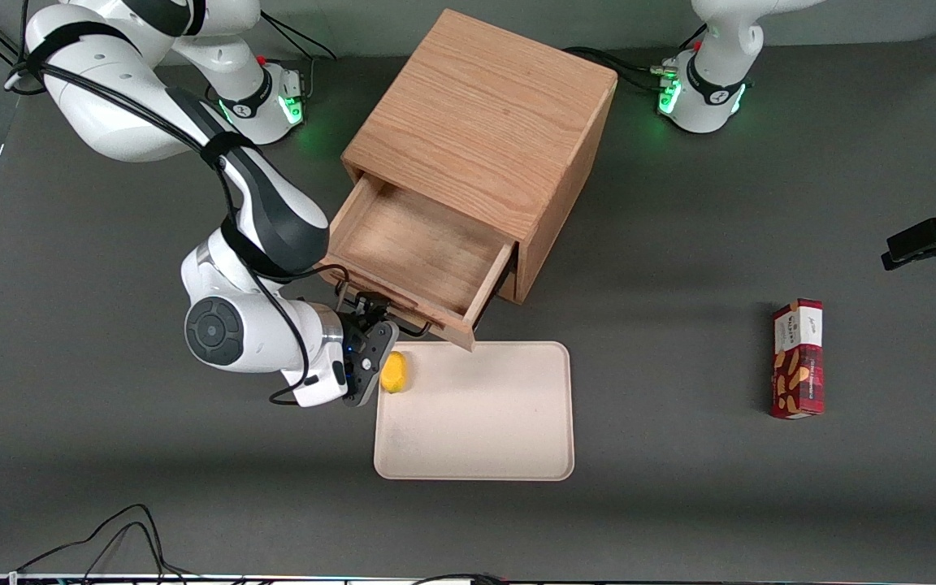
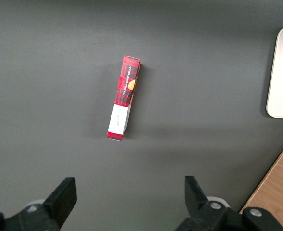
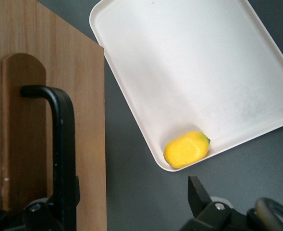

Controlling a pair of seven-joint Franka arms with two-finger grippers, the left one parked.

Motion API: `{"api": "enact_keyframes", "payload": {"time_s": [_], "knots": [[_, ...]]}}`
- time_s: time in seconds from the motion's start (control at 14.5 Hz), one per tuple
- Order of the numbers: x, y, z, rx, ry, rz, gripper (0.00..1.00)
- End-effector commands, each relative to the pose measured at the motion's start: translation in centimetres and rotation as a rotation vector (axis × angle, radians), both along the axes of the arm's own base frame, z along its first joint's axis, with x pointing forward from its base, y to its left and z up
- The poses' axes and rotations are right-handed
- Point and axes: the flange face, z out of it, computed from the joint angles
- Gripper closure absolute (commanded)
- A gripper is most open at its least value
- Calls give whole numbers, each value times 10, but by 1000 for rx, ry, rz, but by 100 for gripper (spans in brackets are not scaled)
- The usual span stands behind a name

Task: Open upper drawer
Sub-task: 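Keep pulling the drawer further out with the right gripper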

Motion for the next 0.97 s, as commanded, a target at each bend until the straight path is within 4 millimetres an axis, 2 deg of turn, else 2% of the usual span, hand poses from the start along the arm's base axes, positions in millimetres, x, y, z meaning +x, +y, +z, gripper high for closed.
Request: {"api": "enact_keyframes", "payload": {"time_s": [0.0, 0.9], "knots": [[11, -5, 1, -17, -18, 21, 0], [22, -19, 20, -17, -41, 22, 0]]}}
